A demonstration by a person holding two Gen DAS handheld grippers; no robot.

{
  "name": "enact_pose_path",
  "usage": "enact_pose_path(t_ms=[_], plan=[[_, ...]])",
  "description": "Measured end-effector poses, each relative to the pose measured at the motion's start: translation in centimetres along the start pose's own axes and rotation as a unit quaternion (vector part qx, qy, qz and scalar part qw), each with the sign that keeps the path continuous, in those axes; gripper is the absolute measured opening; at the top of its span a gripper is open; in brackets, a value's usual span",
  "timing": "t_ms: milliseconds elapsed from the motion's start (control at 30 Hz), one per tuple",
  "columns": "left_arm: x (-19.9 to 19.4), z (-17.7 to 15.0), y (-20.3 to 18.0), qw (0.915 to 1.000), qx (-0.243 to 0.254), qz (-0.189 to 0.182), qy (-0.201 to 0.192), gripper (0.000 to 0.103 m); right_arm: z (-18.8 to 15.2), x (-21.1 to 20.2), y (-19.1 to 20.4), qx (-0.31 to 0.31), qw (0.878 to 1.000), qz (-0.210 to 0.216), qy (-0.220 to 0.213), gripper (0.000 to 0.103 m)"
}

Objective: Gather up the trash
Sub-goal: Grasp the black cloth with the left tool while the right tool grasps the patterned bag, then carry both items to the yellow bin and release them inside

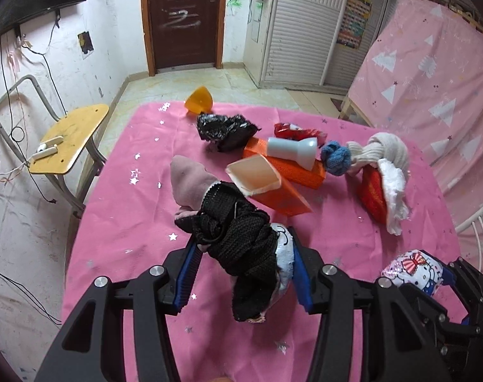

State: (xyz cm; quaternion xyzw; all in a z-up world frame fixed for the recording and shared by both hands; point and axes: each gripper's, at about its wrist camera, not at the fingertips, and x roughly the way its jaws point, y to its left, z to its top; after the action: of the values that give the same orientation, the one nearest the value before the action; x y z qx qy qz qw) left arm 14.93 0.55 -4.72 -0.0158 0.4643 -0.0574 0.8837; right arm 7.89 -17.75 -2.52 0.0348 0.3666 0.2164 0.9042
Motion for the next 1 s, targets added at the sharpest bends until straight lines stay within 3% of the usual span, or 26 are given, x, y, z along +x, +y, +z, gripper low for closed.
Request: enact_pose_path(t_ms=[367,1000], plan=[[-4.0,0.0,-5.6,0.9967,0.073,-0.022,-0.028,0.044,-0.6,-3.1,-0.5,0.014,0.999,-0.014,-0.035,0.046],[-5.7,0.5,-15.2,0.9881,0.142,-0.041,-0.042,0.044,-1.9,-9.9,-8.9,0.088,0.988,-0.067,-0.106,0.046]])
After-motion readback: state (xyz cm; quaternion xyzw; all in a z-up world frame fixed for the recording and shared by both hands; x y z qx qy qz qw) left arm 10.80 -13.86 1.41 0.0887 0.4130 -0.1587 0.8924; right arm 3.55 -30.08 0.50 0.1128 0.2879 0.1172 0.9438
